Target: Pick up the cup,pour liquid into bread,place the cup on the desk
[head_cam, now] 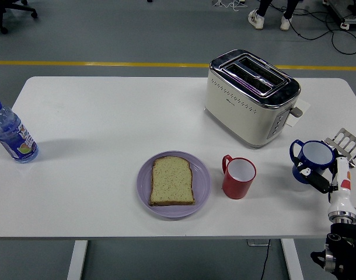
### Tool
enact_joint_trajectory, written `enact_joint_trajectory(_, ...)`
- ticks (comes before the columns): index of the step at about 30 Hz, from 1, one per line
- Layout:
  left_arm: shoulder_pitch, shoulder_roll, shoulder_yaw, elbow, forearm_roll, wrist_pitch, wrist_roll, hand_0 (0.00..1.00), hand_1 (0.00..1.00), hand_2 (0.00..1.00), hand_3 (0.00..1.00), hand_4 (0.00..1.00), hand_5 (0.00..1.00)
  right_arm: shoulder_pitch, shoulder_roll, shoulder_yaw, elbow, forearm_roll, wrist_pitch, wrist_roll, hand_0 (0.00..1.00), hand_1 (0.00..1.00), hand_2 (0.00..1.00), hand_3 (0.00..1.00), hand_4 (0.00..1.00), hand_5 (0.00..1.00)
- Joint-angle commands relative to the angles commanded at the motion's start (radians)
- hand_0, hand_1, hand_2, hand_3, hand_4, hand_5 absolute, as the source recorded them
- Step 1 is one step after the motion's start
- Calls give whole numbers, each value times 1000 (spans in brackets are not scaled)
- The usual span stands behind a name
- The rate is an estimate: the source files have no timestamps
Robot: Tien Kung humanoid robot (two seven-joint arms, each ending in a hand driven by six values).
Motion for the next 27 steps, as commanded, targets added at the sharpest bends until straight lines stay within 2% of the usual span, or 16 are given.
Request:
enact_joint_trajectory(11, 10, -3, 11, 0, -4, 0, 0, 636, 646, 655, 552, 320, 840, 12, 0, -39, -64, 16, 4, 3, 456, 461, 576, 565, 569, 2)
enact_joint_trajectory(27, 10, -4, 11, 0, -3, 0, 0, 636, 646, 655, 550, 321, 841, 14, -5, -56, -63, 21, 29, -5, 499, 454, 572, 566, 617, 2)
